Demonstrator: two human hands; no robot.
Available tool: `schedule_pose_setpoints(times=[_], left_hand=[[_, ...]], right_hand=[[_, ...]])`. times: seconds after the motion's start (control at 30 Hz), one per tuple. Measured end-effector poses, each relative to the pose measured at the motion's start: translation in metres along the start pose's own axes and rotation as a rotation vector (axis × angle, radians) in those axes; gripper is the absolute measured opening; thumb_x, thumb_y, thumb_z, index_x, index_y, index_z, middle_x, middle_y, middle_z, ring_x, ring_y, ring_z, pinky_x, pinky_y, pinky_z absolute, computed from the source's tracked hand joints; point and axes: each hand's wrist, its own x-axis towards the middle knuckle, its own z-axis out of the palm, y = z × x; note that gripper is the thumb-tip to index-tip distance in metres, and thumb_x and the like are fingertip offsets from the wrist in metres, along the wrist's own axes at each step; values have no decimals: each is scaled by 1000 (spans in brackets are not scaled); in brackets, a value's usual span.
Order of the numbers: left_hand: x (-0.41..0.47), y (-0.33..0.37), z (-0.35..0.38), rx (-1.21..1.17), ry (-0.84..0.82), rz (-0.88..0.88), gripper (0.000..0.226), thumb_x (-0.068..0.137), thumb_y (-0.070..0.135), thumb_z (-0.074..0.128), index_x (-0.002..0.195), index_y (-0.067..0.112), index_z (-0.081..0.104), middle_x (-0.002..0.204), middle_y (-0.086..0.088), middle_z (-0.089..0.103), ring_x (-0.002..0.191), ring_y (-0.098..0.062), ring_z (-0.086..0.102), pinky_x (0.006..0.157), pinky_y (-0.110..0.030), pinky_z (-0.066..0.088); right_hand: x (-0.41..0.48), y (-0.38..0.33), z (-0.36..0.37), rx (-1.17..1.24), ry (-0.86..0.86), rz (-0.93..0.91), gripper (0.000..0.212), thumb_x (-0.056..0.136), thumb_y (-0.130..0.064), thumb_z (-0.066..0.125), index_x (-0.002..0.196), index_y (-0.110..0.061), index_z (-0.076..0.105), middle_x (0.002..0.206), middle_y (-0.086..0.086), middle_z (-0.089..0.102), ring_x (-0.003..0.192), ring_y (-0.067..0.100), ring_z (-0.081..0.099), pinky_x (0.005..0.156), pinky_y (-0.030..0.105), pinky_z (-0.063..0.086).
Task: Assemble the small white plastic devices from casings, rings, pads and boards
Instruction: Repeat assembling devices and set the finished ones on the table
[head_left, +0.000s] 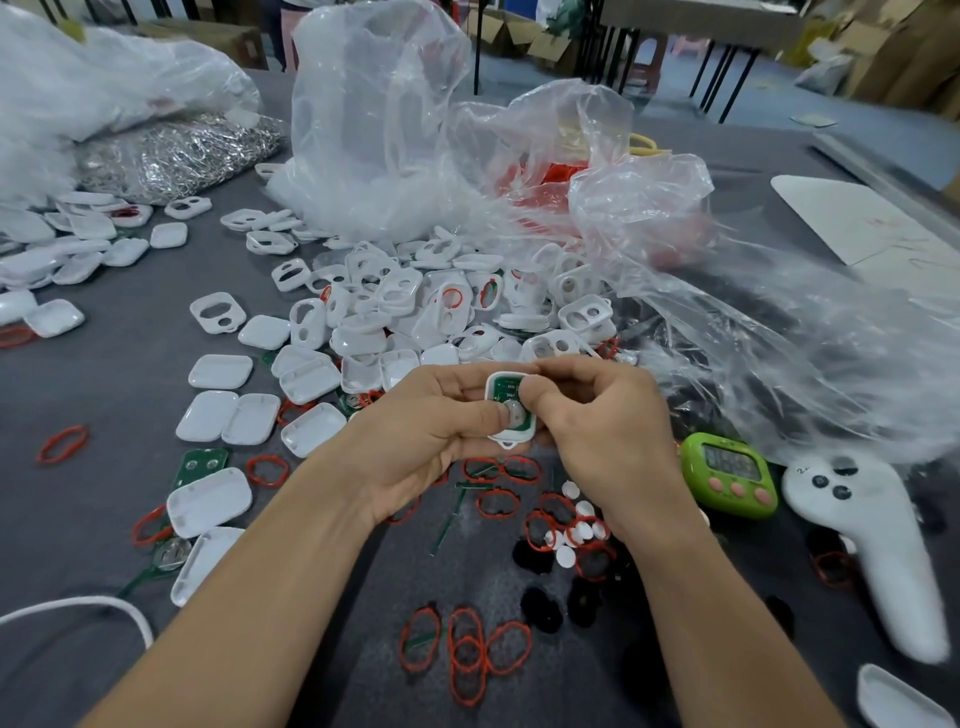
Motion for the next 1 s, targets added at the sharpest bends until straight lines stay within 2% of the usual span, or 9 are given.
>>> schedule_pose_setpoints(times=[0.13,0.27,0.33,0.43,0.53,0.7,0.83,1.0], left_hand=[[-1,1,0,-1,-2,4,39,80,-2,68,117,5,76,113,-20,74,101,-30,74,91,-39,61],[-1,0,1,35,30,11,39,79,-1,69,117,6,76,113,-23,74,100,-31,74,92,-41,61],[-1,0,1,57,32,15,39,80,-4,69,118,5,75,114,-23,74,100,-29,74,93,-43,61],[-2,-1,0,68,5,25,37,82,-7,68,116,7,76,108,-17,76,95,-23,75,82,-33,64],[-2,-2,-1,72,20,20,40,77,-3,70,116,6,76,110,-17,76,98,-25,74,92,-41,61],[-4,0,1,41,23,1,39,77,-2,68,111,10,79,105,-15,76,94,-24,75,82,-34,62],[0,2,8,-2,127,-33,33,82,-2,59,106,5,80,102,-21,74,83,-24,74,78,-38,64],[3,-1,14,47,265,-10,37,87,-11,47,97,2,81,96,-24,76,79,-27,73,77,-44,65]], right_hand=[[-1,-1,0,-10,8,-32,23,89,-23,77,75,-42,73,74,-19,75,70,2,73,67,29,62],[-2,-2,2,1,16,-50,29,88,-21,78,70,-43,71,70,-21,74,65,-1,70,59,16,54],[-3,-2,3,7,21,-46,29,86,-20,80,69,-42,71,71,-21,74,67,0,71,63,19,57],[-3,0,4,32,39,-12,27,83,-20,82,69,-40,72,72,-18,76,70,3,74,72,32,62],[-3,1,6,56,54,12,27,80,-18,84,66,-39,74,70,-15,76,69,6,75,73,35,63],[-4,0,7,84,55,-1,27,81,-20,83,65,-40,75,68,-16,75,65,4,74,65,26,60],[-3,0,8,98,47,-4,21,84,-17,81,73,-34,75,71,-15,76,68,5,74,65,23,59],[-5,1,10,70,50,-51,26,83,-18,83,73,-40,72,71,-22,74,68,-2,72,62,11,53]])
